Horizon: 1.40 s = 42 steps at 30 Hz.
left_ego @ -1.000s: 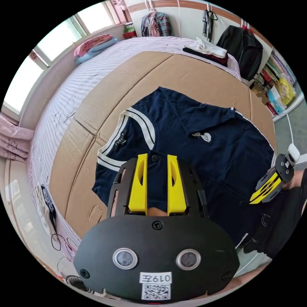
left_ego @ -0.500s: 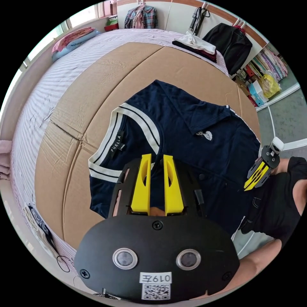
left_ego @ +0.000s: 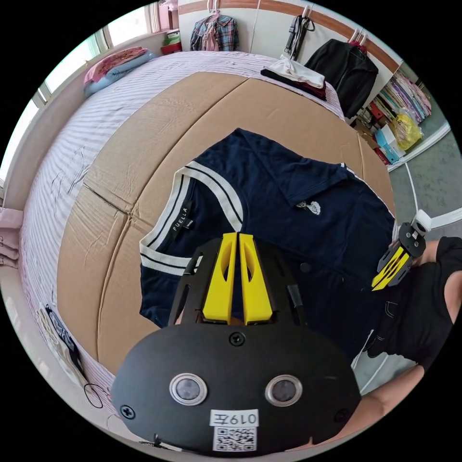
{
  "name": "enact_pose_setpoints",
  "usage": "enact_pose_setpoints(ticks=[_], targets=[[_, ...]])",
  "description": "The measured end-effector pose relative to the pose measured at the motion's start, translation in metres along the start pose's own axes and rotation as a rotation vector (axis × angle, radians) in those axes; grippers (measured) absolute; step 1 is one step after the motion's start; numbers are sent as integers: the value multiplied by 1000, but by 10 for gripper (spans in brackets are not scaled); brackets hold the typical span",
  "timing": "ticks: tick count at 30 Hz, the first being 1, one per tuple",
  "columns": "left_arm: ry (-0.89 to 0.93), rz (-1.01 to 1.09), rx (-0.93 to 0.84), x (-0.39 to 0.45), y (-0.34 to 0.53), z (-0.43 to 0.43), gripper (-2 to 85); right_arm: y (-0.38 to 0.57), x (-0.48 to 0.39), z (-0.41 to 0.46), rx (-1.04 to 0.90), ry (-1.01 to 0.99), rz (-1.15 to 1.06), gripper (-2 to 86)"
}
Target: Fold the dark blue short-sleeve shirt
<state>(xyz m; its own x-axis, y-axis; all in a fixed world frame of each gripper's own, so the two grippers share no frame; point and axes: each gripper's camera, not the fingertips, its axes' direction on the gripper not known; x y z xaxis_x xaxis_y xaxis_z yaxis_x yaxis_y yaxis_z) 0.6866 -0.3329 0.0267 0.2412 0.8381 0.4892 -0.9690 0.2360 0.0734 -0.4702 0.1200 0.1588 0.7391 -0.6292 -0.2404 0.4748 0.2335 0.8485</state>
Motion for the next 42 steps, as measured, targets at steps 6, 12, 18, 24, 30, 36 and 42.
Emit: enact_pose_setpoints(ticks=[6,12,18,24,30,36,42], targets=[[-60,-8,-40,17,5,-5,10,2,-12,-5,-25,29,-14,-2],[-131,4,-66,45,20,-23,11,6,-17,-17,-25,3,4,12],[-223,-50,7,73,50,-65,11,24,-38,-45,14,-2,-38,71],[-235,-207,282,102,111,-166,11,63,-70,-80,61,69,-73,42],[-134,-69,314,240,197,-189,13,110,-96,-79,15,13,-76,46],[-245,-78,387,380,298,-193,11,132,-113,-84,24,39,-72,53],[-151,-229,434,437,360,-205,12,132,-115,-86,3,-15,-50,56]])
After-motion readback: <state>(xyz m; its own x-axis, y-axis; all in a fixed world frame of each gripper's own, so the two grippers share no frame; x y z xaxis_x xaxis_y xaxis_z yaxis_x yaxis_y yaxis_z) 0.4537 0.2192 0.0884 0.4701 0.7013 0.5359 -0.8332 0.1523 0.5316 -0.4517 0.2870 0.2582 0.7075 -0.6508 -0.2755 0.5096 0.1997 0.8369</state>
